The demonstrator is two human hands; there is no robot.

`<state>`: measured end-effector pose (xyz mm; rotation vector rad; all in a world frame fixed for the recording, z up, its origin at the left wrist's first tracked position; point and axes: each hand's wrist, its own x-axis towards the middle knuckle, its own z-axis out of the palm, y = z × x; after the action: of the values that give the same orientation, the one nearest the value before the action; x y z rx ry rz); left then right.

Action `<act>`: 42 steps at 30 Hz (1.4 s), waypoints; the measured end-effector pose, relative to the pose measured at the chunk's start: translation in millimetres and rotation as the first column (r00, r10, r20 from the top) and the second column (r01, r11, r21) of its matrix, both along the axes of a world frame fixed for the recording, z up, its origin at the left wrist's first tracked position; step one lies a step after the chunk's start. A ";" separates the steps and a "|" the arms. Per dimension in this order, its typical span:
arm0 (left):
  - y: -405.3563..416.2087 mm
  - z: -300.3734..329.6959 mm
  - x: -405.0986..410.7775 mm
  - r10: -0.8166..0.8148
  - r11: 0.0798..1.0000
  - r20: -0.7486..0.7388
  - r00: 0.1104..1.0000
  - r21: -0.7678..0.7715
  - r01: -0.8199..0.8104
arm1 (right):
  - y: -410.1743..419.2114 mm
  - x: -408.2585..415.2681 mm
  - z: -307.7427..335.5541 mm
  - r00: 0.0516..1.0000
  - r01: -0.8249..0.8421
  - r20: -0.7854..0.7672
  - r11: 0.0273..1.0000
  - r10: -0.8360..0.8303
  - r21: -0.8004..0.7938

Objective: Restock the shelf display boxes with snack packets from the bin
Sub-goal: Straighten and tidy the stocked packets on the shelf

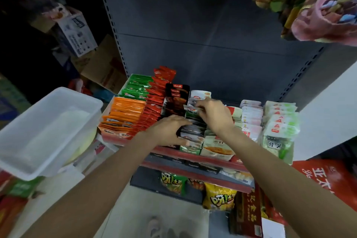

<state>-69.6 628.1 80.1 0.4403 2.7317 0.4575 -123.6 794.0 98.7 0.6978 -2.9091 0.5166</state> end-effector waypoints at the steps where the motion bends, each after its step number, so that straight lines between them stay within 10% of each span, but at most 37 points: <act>1: 0.4 -1.5 0.6 0.016 1.000 -0.008 1.000 0.012 -0.016 | -0.5 -2.0 -1.9 1.000 0.009 -0.011 0.992 -0.008 0.126; 5: 2.6 -2.5 2.0 0.062 0.997 -0.005 0.998 0.051 -0.061 | -8.4 -6.1 -9.6 0.997 -0.003 0.073 0.916 -0.029 0.401; 9: 7.8 8.1 6.3 0.179 0.960 -0.049 0.983 0.226 -0.164 | 4.4 -10.0 -7.8 0.964 -0.049 0.265 0.995 0.023 0.089; 13: 34.1 19.5 5.1 0.144 0.969 -0.249 0.958 0.230 -0.086 | 62.6 1.9 -1.5 0.981 0.157 0.143 0.967 -0.129 -0.202; 22: 93.7 15.1 -33.8 -0.062 0.980 -0.149 0.987 -0.198 0.032 | 96.4 8.3 4.6 0.899 0.070 0.437 0.994 -0.025 -0.087; 30: 100.3 10.7 -20.0 -0.035 0.993 -0.123 0.992 -0.120 0.020 | 99.7 11.0 -9.3 0.977 0.082 0.196 0.996 -0.089 0.043; 42: 107.5 -11.6 -4.3 -0.073 0.990 -0.279 0.957 -0.139 0.035 | 121.4 38.2 -18.6 0.858 0.193 0.514 0.934 -0.012 -0.300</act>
<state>-73.8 735.6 68.5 0.5840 2.9924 0.2079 -85.4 915.4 80.1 0.3911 -3.1506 1.3371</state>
